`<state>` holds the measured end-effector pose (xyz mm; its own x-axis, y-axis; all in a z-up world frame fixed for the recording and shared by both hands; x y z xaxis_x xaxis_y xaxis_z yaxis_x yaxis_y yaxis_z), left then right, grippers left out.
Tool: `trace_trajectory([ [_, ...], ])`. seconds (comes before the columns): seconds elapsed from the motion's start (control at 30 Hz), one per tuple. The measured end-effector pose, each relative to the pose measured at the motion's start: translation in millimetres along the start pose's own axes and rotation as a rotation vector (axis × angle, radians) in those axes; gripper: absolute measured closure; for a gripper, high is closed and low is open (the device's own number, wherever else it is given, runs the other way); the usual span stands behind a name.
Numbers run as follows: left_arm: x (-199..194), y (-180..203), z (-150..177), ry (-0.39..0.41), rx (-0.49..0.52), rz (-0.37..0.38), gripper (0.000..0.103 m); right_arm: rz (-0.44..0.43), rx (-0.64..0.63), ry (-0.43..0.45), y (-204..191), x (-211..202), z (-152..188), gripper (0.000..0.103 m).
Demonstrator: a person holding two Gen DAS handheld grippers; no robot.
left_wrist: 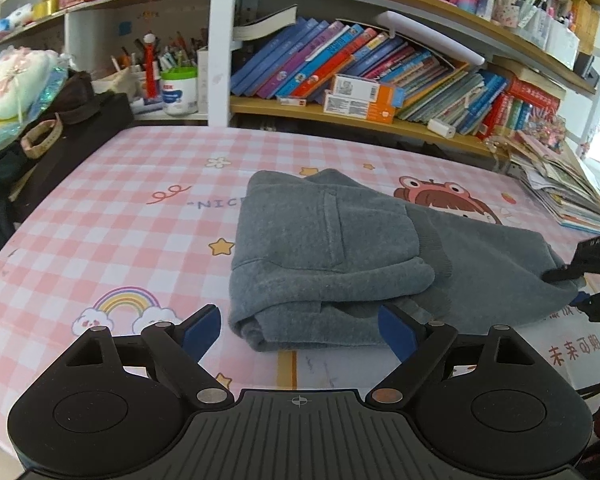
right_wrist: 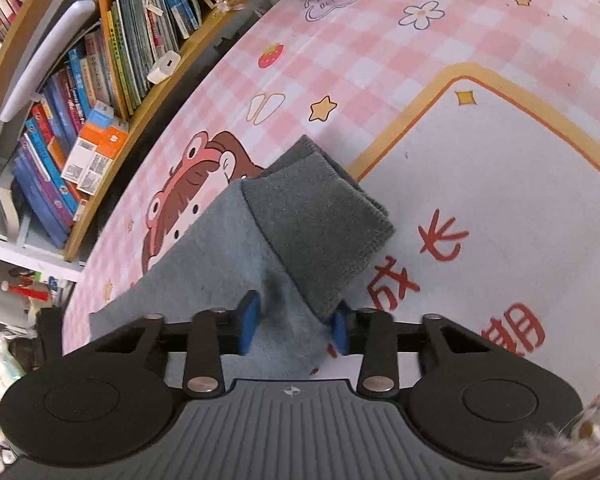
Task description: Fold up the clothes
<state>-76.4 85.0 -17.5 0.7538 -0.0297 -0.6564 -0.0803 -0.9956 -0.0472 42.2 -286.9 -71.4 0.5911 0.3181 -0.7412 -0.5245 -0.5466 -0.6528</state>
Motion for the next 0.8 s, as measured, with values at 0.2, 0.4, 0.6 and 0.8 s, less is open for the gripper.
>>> trace_trajectory([
  [0.2, -3.6, 4.9, -2.9, 0.011, -0.009, -0.023, 0.015, -0.185, -0.122, 0.066, -25.1, -21.5, -1.1, 0.089],
  [0.4, -4.9, 11.7, -6.1, 0.016, 0.012, -0.03, 0.015, -0.164, -0.08, 0.025, -13.3, -11.9, -4.4, 0.088],
  [0.6, -7.5, 11.9, -3.9, 0.01, 0.008, -0.044, 0.015, -0.118, 0.031, -0.02, 9.9, 1.5, -9.9, 0.074],
  [0.8, -10.9, 12.7, -2.3, 0.007, 0.01, -0.053, 0.015, -0.109, 0.031, -0.028, 5.9, 15.3, -10.6, 0.068],
])
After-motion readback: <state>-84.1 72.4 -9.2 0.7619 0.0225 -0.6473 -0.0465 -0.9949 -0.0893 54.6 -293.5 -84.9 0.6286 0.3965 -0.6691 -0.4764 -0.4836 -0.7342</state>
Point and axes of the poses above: each gripper's, at about its wrist camera, not at the fingertips, and x roughly the way its jaws point, y to its right, z to its underside, the point moved 5 cm from there along x, roughly the way its jaws point, and after that the axes turned 12 degrees about x, right-handed, at the moved point
